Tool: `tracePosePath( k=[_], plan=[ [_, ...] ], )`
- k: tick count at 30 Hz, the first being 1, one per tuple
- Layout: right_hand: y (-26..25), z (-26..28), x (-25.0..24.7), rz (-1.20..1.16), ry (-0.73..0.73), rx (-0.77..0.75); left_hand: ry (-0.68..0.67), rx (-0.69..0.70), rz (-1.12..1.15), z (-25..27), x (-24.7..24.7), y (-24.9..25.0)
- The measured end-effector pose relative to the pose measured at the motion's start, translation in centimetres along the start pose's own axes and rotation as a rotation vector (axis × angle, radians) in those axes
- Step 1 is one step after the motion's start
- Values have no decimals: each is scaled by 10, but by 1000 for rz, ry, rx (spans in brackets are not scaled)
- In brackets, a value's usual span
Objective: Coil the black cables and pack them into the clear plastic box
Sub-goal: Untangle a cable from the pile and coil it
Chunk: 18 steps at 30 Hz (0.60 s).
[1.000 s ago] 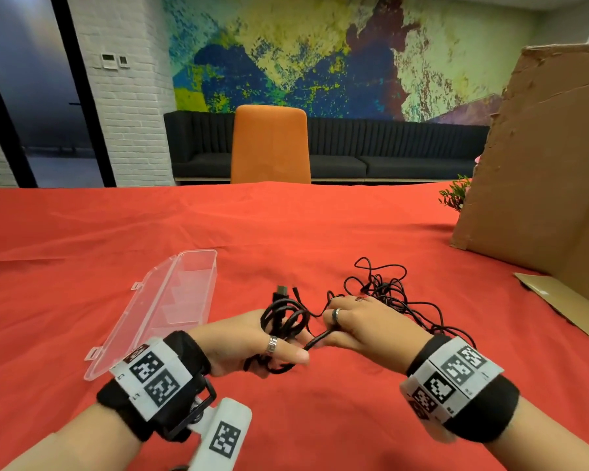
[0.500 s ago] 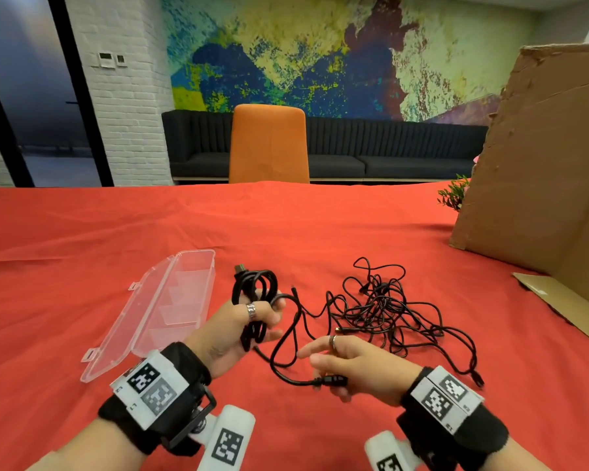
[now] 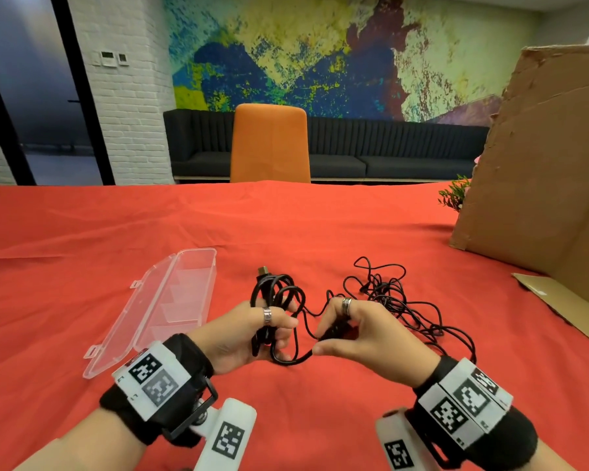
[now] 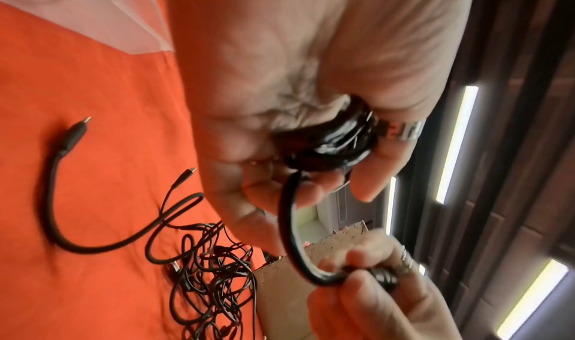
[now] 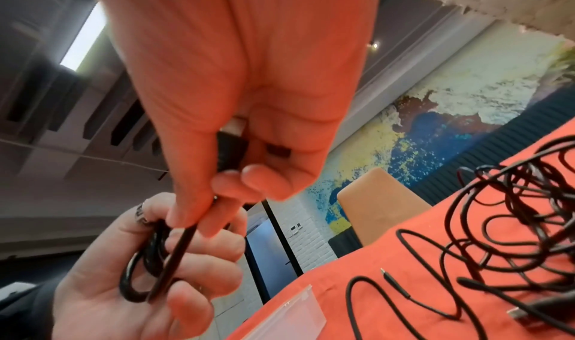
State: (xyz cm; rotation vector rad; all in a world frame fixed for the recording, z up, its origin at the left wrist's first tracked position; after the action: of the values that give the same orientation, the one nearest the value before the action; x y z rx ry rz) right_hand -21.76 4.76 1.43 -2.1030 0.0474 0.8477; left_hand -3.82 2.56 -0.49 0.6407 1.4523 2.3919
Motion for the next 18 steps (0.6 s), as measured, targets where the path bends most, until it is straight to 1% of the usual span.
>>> tracePosePath(
  k=[3, 6, 9, 11, 13, 15, 17, 18],
  plan=[
    [1, -4, -2, -31, 91, 3, -18, -18, -129, 1, 4, -1],
    [2, -9, 5, -129, 101, 10, -92, 11, -211, 5, 11, -4],
    [6, -15, 10, -331, 176, 36, -133, 31, -213, 4, 14, -9],
    [9, -19, 13, -391, 204, 47, -142, 27, -178, 3, 13, -12],
    [11, -21, 16, -369, 203, 50, -114, 21, -173, 3, 13, -15],
    [14, -20, 22, -310, 186, 56, -47, 24, -220, 0, 11, -19],
    [13, -19, 25, -271, 165, 71, 37, 33, -268, -3, 8, -22],
    [13, -20, 26, -290, 165, 84, 98, 38, -298, -4, 6, -22]
  ],
)
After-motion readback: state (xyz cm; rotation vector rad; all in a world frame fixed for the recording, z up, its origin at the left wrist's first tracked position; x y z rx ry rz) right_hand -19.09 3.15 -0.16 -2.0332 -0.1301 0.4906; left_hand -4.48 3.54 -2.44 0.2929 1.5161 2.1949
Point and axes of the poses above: each hand's wrist, its own z-axis away from the middle knuckle, its own x-axis out of the palm, y = z × x, the point moved 2 cm from there along -z, towards the middle knuckle, and after that the axes turned 13 degrees about -x, right-handed, at the moved point
